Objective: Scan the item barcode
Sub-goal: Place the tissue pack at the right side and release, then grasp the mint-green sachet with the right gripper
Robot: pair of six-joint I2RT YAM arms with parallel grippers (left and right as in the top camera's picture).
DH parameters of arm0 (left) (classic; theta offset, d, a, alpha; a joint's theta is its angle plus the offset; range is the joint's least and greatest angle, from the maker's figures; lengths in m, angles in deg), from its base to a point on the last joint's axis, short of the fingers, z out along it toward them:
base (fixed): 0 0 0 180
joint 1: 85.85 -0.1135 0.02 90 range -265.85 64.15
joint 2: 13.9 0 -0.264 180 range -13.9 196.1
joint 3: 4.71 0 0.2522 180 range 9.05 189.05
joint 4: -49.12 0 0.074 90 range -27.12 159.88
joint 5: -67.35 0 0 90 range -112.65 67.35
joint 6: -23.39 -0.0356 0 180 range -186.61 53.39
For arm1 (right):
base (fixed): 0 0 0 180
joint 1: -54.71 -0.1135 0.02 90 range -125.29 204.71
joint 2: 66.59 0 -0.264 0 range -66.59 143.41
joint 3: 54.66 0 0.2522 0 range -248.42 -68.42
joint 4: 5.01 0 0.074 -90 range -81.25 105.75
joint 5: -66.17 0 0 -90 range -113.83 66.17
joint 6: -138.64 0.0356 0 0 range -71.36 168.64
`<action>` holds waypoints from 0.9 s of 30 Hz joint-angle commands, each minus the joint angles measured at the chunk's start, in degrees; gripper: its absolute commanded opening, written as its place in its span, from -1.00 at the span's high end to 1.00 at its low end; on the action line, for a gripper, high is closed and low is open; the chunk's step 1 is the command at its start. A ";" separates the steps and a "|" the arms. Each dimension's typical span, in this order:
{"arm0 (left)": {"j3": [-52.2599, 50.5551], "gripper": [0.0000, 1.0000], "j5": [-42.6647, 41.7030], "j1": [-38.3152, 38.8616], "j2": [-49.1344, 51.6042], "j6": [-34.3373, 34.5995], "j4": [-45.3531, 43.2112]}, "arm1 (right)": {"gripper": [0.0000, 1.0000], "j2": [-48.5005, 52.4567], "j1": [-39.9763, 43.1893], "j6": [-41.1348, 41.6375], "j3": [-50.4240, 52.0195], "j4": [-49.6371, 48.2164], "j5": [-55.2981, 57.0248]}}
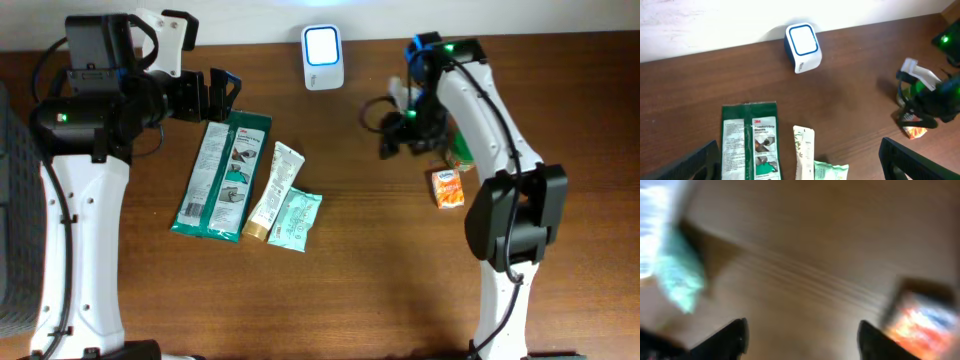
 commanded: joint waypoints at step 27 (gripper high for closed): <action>0.59 -0.98 -0.39 0.04 -0.39 -1.16 -0.09 | 0.27 16.70 -19.19 -6.97 2.58 -12.74 -22.51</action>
